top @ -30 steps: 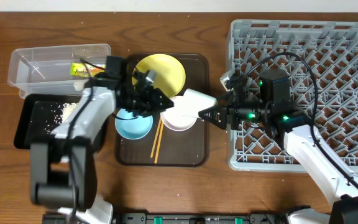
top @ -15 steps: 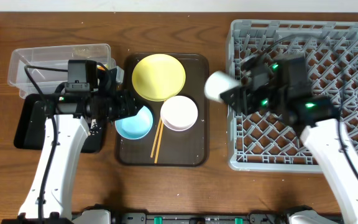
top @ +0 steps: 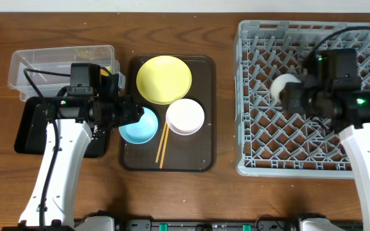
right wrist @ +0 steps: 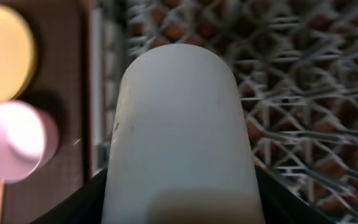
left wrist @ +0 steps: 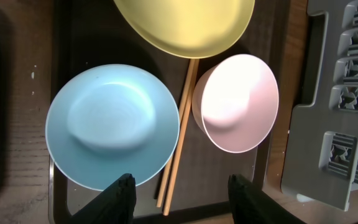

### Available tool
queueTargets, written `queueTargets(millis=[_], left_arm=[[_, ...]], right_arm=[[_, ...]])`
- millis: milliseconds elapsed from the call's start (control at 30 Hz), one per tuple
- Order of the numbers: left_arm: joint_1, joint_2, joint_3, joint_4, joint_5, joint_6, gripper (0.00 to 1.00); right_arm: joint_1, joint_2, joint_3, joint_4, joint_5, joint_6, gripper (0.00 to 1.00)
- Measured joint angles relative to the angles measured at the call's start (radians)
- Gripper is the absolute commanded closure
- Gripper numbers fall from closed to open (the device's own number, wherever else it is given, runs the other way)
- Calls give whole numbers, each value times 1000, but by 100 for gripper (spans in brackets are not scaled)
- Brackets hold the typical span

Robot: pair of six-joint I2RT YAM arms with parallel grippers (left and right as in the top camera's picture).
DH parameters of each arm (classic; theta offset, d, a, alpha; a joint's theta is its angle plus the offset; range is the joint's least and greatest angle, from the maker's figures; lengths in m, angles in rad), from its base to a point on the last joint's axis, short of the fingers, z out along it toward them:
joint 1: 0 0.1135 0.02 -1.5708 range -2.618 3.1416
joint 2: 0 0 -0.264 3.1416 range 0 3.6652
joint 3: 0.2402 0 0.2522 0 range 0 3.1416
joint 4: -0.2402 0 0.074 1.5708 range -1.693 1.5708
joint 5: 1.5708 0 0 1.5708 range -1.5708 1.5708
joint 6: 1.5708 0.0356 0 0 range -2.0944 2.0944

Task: Sort waste into correct bins and load items into the dishwasher rack
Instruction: 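Lower the white cup into the rack's far corner with the right gripper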

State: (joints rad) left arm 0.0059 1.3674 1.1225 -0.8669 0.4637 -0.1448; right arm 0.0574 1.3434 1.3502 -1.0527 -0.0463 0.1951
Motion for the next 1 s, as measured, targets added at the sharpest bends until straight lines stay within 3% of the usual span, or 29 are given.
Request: queueTargets(millis=[267,667,1000], left_arm=[[0,0,0,0,0,0,49],[0,0,0,-8,-1,0,49],[0,0,0,-10,0,0,49]], right_arm=[[-81,90,148,11,40,21,99],[-87,547,611,-26,117,-6,99],[-87,729,634,53,114,-17,99]])
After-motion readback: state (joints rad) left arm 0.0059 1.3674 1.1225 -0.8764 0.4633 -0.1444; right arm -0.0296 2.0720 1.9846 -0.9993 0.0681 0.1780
